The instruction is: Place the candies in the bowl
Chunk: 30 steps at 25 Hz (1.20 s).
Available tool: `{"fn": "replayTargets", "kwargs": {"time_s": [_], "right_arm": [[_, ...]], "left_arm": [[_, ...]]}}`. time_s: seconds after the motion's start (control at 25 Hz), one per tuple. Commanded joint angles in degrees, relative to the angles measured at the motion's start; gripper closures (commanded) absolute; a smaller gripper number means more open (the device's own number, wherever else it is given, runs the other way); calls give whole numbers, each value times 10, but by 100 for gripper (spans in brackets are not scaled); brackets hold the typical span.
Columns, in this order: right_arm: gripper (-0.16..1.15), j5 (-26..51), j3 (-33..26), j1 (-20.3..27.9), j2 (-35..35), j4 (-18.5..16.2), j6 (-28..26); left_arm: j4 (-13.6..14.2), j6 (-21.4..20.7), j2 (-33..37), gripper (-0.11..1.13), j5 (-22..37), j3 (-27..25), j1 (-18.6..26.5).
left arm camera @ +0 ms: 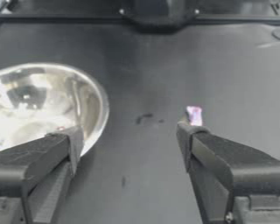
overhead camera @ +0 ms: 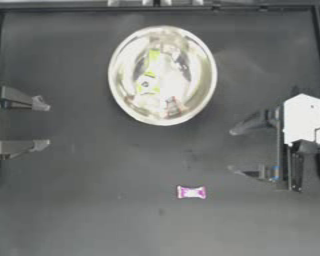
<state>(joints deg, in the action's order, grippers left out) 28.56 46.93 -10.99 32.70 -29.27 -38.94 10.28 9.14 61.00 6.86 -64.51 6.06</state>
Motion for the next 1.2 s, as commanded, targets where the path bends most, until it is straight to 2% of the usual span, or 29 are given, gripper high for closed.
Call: {"fn": "replayTargets", "kwargs": {"time_s": [0.04, 0.28, 0.44, 0.88, 1.2], "right_arm": [[0, 17, -36, -5, -33, 18, 18], [0, 51, -87, -6, -99, 99, 106], [0, 65, -118, -4, -146, 137, 154], [1, 83, -165, 4, -269, 157, 168], [1, 78, -181, -4, -332, 175, 170]], "left_arm": [[-1, 0, -5, 6, -2, 11, -1], [-1, 2, -8, 6, -2, 10, -1], [-1, 2, -10, 6, -2, 11, -1], [-1, 3, -11, 6, -2, 10, -1], [-2, 4, -11, 6, -3, 8, -1]]}}
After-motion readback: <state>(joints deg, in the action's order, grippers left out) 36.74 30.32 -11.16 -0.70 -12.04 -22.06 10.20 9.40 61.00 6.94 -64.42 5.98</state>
